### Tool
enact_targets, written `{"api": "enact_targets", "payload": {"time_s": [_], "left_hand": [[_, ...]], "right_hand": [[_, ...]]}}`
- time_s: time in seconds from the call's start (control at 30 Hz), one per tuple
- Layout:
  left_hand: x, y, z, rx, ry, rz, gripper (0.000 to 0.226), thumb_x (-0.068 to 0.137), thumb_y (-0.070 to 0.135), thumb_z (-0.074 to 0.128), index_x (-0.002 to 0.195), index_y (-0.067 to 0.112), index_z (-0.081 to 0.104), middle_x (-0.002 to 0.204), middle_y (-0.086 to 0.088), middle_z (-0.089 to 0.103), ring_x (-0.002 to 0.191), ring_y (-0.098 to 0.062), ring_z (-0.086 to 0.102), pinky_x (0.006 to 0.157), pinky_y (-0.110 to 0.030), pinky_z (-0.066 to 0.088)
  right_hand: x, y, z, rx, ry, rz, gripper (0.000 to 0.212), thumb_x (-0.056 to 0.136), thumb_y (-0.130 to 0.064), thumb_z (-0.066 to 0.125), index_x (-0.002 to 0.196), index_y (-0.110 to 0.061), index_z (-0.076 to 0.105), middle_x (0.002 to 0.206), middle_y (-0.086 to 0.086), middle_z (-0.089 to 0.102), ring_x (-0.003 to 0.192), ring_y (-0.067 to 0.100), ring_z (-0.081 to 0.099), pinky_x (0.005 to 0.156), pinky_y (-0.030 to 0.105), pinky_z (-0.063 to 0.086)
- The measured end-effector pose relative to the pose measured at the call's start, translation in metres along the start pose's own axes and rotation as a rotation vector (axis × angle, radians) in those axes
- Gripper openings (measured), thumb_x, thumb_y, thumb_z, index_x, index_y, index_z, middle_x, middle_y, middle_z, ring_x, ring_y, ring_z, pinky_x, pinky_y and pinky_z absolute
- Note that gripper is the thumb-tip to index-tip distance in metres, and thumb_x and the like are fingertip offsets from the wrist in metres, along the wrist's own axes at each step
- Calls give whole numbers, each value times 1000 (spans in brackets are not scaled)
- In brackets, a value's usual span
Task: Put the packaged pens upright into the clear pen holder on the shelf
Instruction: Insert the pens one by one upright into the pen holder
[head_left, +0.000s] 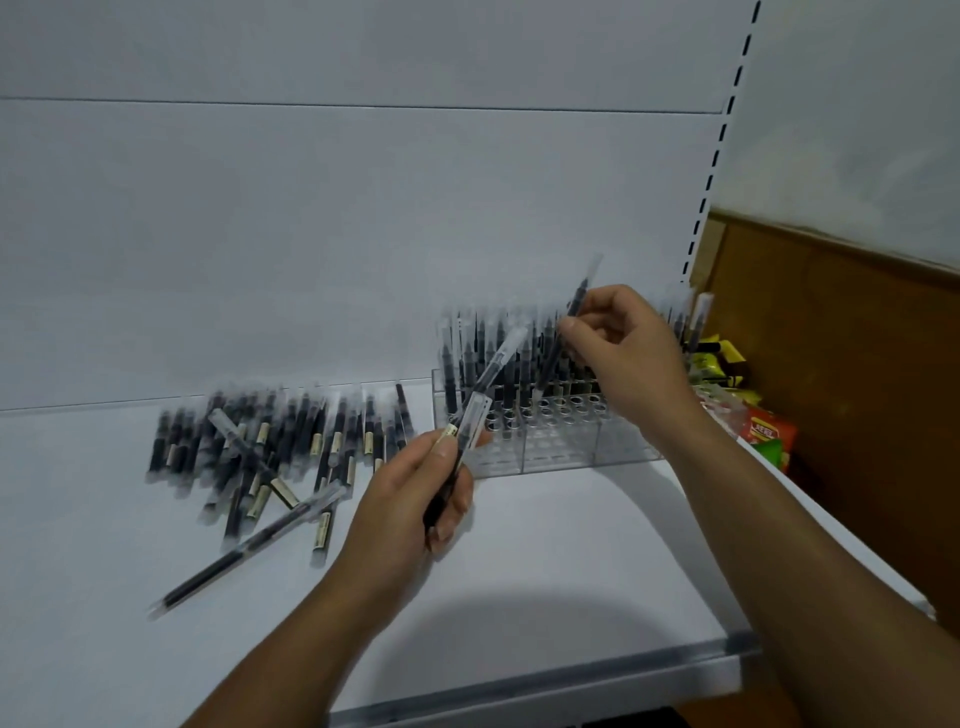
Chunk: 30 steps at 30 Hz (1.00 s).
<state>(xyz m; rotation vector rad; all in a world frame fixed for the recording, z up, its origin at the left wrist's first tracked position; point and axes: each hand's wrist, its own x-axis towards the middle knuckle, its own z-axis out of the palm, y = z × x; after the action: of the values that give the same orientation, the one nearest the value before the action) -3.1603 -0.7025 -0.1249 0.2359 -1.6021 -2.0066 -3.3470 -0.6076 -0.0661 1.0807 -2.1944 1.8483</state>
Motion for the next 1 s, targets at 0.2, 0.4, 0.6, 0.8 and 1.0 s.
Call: {"api": "enact_targets", "payload": {"time_s": [0.2, 0.4, 0.6, 0.8, 1.0], "left_hand": [[-1, -1, -1, 28, -15, -9, 29, 87, 31, 47, 73, 7, 55, 54, -5, 45, 40, -11, 29, 40, -24, 20], [-1, 0, 0, 11, -20, -1, 26, 88, 29, 46, 79, 18, 68, 55, -4, 46, 40, -10, 30, 42, -26, 17], [-3, 2, 0, 21, -18, -12, 24, 89, 29, 47, 73, 16, 59, 56, -3, 45, 41, -10, 28, 45, -28, 15], [-3, 1, 1, 11, -17, -20, 23, 89, 29, 47, 80, 21, 68, 61, -6, 47, 42, -10, 29, 44, -26, 15], [-2, 0, 0, 26, -11, -29, 35, 87, 29, 47, 109, 8, 65, 58, -3, 47, 42, -9, 29, 41, -21, 19]], "right_hand": [[6, 9, 1, -151, -41, -25, 11, 92, -24, 66, 98, -21, 57, 83, -3, 60, 73, 11, 53, 66, 19, 48], [8, 7, 0, -228, -76, -38, 12, 91, -26, 67, 99, -23, 58, 88, -4, 65, 80, 14, 60, 72, 24, 51], [6, 9, 3, -404, -228, 38, 13, 88, -29, 70, 90, -25, 58, 84, -7, 64, 79, 13, 61, 75, 32, 53], [5, 11, 4, -481, -222, 69, 15, 86, -34, 71, 87, -25, 59, 80, -9, 62, 76, 12, 58, 72, 31, 51], [-1, 11, 9, -550, -276, 80, 16, 86, -33, 72, 83, -25, 58, 77, -13, 59, 74, 10, 56, 72, 31, 50]]}}
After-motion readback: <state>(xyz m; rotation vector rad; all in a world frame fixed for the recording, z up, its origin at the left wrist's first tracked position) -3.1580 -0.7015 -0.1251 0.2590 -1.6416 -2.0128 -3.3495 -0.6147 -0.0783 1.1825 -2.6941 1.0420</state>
